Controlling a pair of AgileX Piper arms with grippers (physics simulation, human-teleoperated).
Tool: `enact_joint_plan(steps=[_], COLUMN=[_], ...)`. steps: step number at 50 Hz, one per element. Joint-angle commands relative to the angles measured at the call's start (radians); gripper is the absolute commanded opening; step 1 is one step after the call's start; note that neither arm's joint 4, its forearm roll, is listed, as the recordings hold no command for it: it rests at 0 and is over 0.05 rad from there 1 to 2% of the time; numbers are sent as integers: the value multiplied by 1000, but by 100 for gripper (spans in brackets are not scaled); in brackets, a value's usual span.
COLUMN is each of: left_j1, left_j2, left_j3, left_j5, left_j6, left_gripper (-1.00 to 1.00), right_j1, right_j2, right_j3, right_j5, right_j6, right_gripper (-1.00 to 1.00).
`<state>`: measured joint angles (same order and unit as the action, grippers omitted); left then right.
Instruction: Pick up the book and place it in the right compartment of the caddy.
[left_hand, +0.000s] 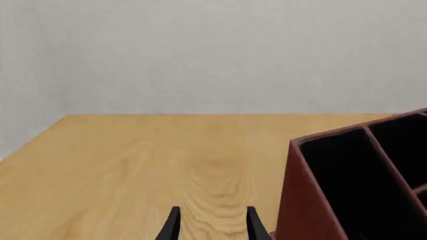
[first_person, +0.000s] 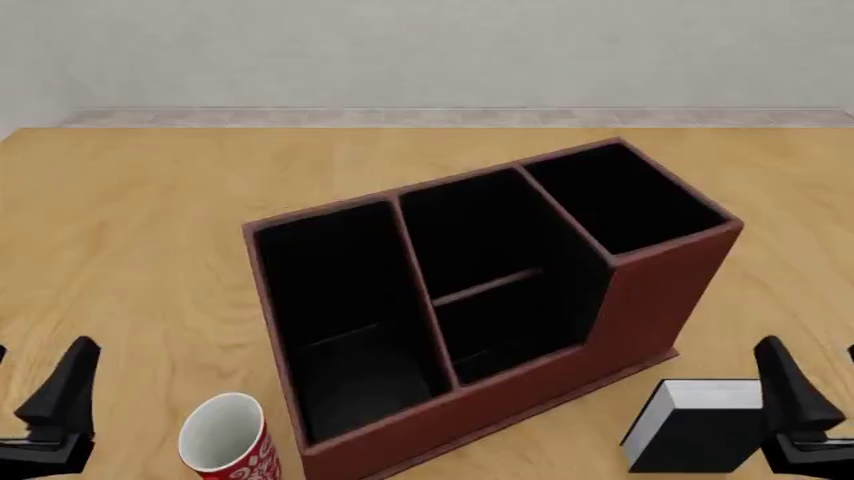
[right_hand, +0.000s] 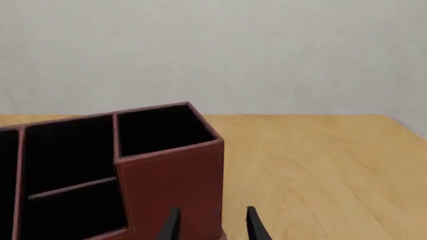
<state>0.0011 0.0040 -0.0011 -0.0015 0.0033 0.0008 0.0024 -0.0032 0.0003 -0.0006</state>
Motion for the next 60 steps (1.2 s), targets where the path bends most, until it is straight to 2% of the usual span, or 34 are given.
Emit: enact_joint_plan(steps=[1, 8, 11, 12, 13, 14, 16, 19, 21, 23, 24, 26, 29, 36, 38, 41, 46, 49, 51, 54, 55, 57, 58, 60], left_j1=[4, 24, 19, 19, 21, 20, 20, 22, 21, 21, 24, 26, 28, 31, 31, 33, 39, 34, 34, 34, 37, 40, 48, 46], left_j2=[24, 33, 18, 18, 16, 14, 11, 14, 8, 6, 7, 6, 0, -2, -2, -2, -3, -3, -3, -3, -3, -3, -2, -1], left_j3=[-3, -6, -11, -12, -12, -13, -13, -12, -15, -15, -16, -22, -20, -13, -13, -13, -18, -19, -19, -17, -16, -17, -16, -14], left_j5=[-16, -28, -13, -10, -8, -5, 0, 0, 6, 6, 6, 12, 13, 3, 2, 0, -8, -5, -3, -3, -3, -3, -4, -3], left_j6=[18, 32, 38, 36, 39, 42, 45, 54, 58, 63, 60, 37, 52, 66, 70, 69, 56, 61, 56, 63, 64, 63, 56, 61], left_gripper=[100, 100, 100, 100, 100, 100, 100, 100, 100, 100, 100, 100, 100, 100, 100, 100, 100, 100, 100, 100, 100, 100, 100, 100], right_j1=[3, 6, 7, 0, 1, 7, 19, 22, 3, -2, 9, 9, -11, -19, -38, -49, -38, -48, -31, -36, 7, 2, -15, 12], right_j2=[13, 28, 31, 73, 64, 42, 66, 42, 61, 66, 80, 71, 94, 123, 129, 135, 152, 186, 210, 255, 268, 289, 317, 334], right_j3=[-8, -26, -36, -33, -37, -52, -65, -109, -136, -153, -165, -208, -260, -365, -386, -441, -493, -543, -574, -603, -624, -626, -635, -675], right_j5=[-1, -7, 2, -17, -11, 15, 26, 90, 118, 134, 146, 192, 233, 313, 323, 343, 373, 399, 424, 451, 484, 500, 513, 547], right_j6=[-12, -17, -29, -53, -41, -35, -65, -82, -119, -124, -169, -168, -214, -204, -239, -208, -255, -261, -296, -292, -322, -325, -303, -301], right_gripper=[100, 100, 100, 100, 100, 100, 100, 100, 100, 100, 100, 100, 100, 100, 100, 100, 100, 100, 100, 100, 100, 100, 100, 100])
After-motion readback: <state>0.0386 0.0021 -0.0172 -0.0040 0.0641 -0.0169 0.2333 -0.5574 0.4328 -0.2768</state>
